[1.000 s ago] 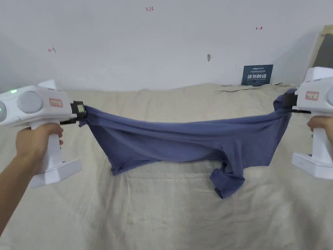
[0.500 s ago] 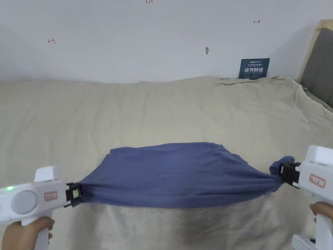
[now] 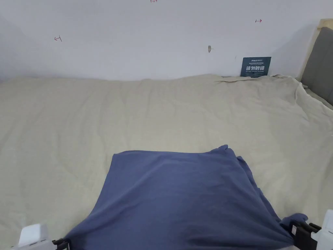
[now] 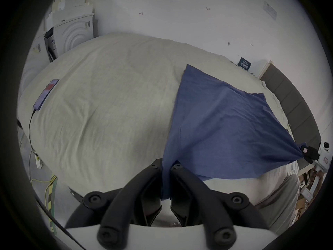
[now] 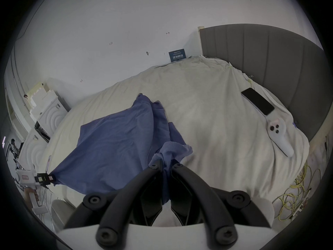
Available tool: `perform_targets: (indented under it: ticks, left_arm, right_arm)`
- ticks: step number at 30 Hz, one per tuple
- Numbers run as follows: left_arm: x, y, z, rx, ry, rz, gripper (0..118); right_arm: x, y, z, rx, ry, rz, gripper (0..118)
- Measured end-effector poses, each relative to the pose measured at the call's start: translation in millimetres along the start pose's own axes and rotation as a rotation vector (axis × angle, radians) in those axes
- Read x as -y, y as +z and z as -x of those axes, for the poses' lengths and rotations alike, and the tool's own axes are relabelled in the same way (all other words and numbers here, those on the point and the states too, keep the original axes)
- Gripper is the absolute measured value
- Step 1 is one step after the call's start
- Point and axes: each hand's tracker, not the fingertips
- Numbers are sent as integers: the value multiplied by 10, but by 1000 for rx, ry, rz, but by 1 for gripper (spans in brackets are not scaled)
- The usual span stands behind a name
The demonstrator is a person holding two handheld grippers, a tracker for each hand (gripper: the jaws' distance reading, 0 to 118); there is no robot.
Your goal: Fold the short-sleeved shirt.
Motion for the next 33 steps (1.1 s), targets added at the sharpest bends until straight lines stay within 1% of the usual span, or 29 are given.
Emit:
perform_targets:
  ticks: [4, 6, 7, 8, 10, 11, 12, 13, 17, 20, 21, 22, 23, 24, 25, 26, 27, 28, 31, 33]
  left_arm:
    - [121, 25, 123, -19, 22, 34, 5]
    - [134, -50, 153, -25, 29, 47, 6]
    - [146, -105, 87, -30, 29, 56, 6]
    - [139, -164, 70, -41, 23, 66, 6]
    - [127, -273, 51, -61, -1, 76, 6]
    - [155, -348, -16, -74, -13, 95, 6]
    - [153, -405, -19, -82, -16, 107, 6]
    - [151, -472, -19, -89, -20, 122, 6]
    - [150, -604, -80, -111, -19, 157, 6]
    - [105, -574, -143, -123, -33, 181, 6]
    - [93, -564, -146, -125, -35, 185, 9]
    - [83, -547, -155, -127, -31, 185, 19]
    - [78, -528, -173, -127, -22, 184, 33]
    - [57, -505, -185, -125, -12, 186, 56]
    - [32, -477, -200, -116, -6, 187, 86]
    - [4, -445, -230, -112, -11, 181, 104]
    - [-27, -395, -280, -109, -15, 169, 115]
    - [-69, -339, -330, -108, -25, 146, 118]
    - [-262, -98, -509, -67, -63, 11, 118]
    - [-405, 46, -632, -52, -66, -55, 118]
  right_arm:
    - [158, 77, -39, 23, 0, 52, 2]
    - [224, -39, -92, 43, 11, 88, 2]
    - [254, -122, -105, 71, 10, 118, 3]
    - [276, -207, -124, 87, -3, 149, 3]
    - [316, -362, -166, 83, -36, 181, 3]
    - [327, -443, -174, 98, -46, 214, 3]
    - [338, -506, -180, 103, -51, 221, 3]
    - [350, -531, -81, 113, -52, 244, 3]
    - [400, -793, -135, 142, -86, 323, 3]
    - [408, -900, -129, 171, -73, 355, 4]
    - [405, -934, -150, 180, -73, 365, 4]
    - [382, -925, -148, 186, -78, 365, 8]
    - [349, -908, -141, 189, -78, 368, 17]
    - [310, -864, -120, 193, -80, 368, 32]
    - [271, -805, -88, 196, -80, 353, 55]
    - [211, -745, -62, 183, -73, 319, 71]
    - [137, -678, -29, 162, -54, 283, 81]
    - [63, -606, 15, 144, -36, 249, 87]
    - [-206, -339, 185, 122, 38, 97, 88]
    - [-363, -132, 348, 107, 74, -1, 88]
